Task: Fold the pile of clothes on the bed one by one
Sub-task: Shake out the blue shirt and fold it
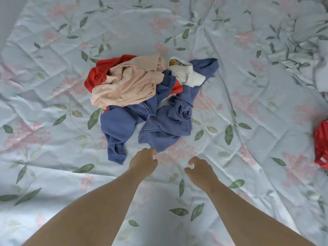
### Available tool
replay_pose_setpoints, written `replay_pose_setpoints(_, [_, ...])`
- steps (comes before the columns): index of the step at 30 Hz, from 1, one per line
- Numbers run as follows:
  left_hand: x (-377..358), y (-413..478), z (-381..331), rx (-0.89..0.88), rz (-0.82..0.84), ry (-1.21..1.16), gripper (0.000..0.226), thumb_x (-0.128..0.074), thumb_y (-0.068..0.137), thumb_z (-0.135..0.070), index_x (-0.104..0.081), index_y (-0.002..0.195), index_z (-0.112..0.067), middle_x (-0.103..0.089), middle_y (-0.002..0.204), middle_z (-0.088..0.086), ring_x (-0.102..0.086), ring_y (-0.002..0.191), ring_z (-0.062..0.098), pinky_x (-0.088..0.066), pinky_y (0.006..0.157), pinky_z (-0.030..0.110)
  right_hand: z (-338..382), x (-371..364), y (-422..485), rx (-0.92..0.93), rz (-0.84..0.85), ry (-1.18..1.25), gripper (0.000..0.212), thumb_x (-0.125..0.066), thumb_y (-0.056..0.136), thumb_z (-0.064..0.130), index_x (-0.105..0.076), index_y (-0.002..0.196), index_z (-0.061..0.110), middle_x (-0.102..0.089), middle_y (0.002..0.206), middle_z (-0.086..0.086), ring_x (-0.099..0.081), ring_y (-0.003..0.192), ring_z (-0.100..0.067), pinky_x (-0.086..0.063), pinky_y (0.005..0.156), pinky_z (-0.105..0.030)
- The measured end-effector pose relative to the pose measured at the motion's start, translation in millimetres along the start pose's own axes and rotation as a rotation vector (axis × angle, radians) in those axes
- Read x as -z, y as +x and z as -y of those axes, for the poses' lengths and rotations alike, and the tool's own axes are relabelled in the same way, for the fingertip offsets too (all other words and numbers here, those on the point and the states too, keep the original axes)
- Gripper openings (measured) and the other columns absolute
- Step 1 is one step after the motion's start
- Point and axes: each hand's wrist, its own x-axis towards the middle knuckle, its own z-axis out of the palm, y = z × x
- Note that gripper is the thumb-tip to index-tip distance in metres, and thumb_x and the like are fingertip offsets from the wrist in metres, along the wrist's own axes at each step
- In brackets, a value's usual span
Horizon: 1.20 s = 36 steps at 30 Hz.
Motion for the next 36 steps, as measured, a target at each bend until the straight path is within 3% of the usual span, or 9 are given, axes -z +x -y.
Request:
replay_pose_setpoints(4, [-6.8, 43.0, 11.7, 0.1, -0.091, -0.245, 0.031, -0.052, 0.09, -0.021, -0.054, 0.12, -0.015, -0.05, 0.125, 0.007, -0.052, 0.106, 0.029, -0.047, 0.086, 0.039, 6.5, -4.8, 26.9, -0.011, -0.025, 0.064, 0.037, -0.046, 0.093, 0.026, -0.046, 0.128, 0.018, -0.045, 0.127, -0.005, -0.051, 0.11, -0.025, -0.046, 0.094, -0.042])
replay_pose_setpoints(9, [-5.9, 76.5, 18.6, 0.241, -0.007, -0.277, 0.038, -0.048, 0.093, -0.028, -0.046, 0.131, -0.029, -0.019, 0.148, 0.006, -0.031, 0.125, 0.034, -0.035, 0.102, 0.041, 1.7, -21.0, 41.5, -0.027, 0.013, 0.107, 0.035, -0.046, 0.092, 0.027, -0.047, 0.126, 0.018, -0.048, 0.126, -0.004, -0.053, 0.107, -0.024, -0.048, 0.09, -0.039])
replay_pose_setpoints(13, [1.0, 81.6, 18.8, 0.166, 0.003, -0.335, 0.017, -0.047, 0.095, -0.017, -0.054, 0.11, -0.012, -0.054, 0.111, 0.018, -0.052, 0.101, 0.035, -0.042, 0.086, 0.039, -8.6, -22.8, 39.8, -0.064, 0.024, 0.14, 0.035, -0.046, 0.093, 0.026, -0.047, 0.126, 0.019, -0.046, 0.129, -0.003, -0.052, 0.105, -0.02, -0.048, 0.086, -0.035])
replay_pose_setpoints(18, [30.1, 51.2, 5.8, 0.084, -0.183, -0.405, 0.015, -0.051, 0.092, -0.01, -0.055, 0.085, -0.023, -0.058, 0.087, -0.002, -0.053, 0.08, 0.023, -0.041, 0.067, 0.03, -4.2, -6.2, 25.9, -0.023, -0.017, 0.206, 0.034, -0.047, 0.094, 0.025, -0.048, 0.127, 0.019, -0.047, 0.132, -0.003, -0.045, 0.098, -0.014, -0.036, 0.08, -0.025])
replay_pose_setpoints(19, [39.2, 43.1, -1.0, 0.07, -0.204, -0.437, 0.016, -0.052, 0.092, -0.009, -0.068, 0.095, -0.009, -0.059, 0.085, -0.004, -0.053, 0.077, 0.019, -0.042, 0.063, 0.026, -1.8, -1.8, 21.1, -0.004, -0.026, 0.236, 0.034, -0.047, 0.094, 0.024, -0.048, 0.127, 0.019, -0.047, 0.132, -0.003, -0.044, 0.098, -0.012, -0.035, 0.08, -0.024])
replay_pose_setpoints(22, [67.4, 13.5, -24.1, 0.02, -0.214, -0.558, 0.018, -0.056, 0.092, -0.01, -0.07, 0.092, -0.022, -0.062, 0.081, -0.009, -0.055, 0.072, 0.01, -0.039, 0.054, 0.013, 5.3, 14.3, 0.9, 0.081, -0.063, 0.309, 0.033, -0.049, 0.094, 0.022, -0.049, 0.127, 0.019, -0.049, 0.132, 0.001, -0.045, 0.106, -0.01, -0.032, 0.081, -0.021])
replay_pose_setpoints(26, [104.7, -39.2, -56.4, -0.031, -0.248, -0.793, 0.027, -0.058, 0.091, -0.006, -0.066, 0.077, -0.027, -0.064, 0.07, -0.005, -0.057, 0.062, 0.009, -0.046, 0.056, 0.014, 17.2, 43.8, -41.9, 0.197, -0.103, 0.383, 0.034, -0.051, 0.094, 0.022, -0.049, 0.128, 0.02, -0.049, 0.123, 0.007, -0.046, 0.11, -0.01, -0.032, 0.085, -0.021])
replay_pose_setpoints(32, [148.2, -130.4, -129.5, -0.159, -0.416, -1.029, 0.024, -0.057, 0.089, 0.003, -0.069, 0.082, -0.016, -0.068, 0.076, 0.002, -0.064, 0.061, 0.0, -0.049, 0.06, 0.012, 23.4, 83.6, -106.1, 0.432, -0.178, 0.466, 0.041, -0.062, 0.087, 0.028, -0.043, 0.124, 0.029, -0.048, 0.114, 0.009, -0.051, 0.108, -0.013, -0.04, 0.082, -0.023])
replay_pose_setpoints(36, [156.3, -175.7, -178.5, -0.255, -0.498, -1.088, 0.027, -0.057, 0.088, 0.004, -0.07, 0.08, -0.019, -0.067, 0.08, 0.002, -0.062, 0.079, 0.015, -0.053, 0.076, 0.021, 26.0, 104.4, -135.5, 0.614, -0.279, 0.482, 0.026, -0.065, 0.085, 0.026, -0.043, 0.1, 0.028, -0.052, 0.088, 0.012, -0.054, 0.081, -0.007, -0.041, 0.065, -0.018])
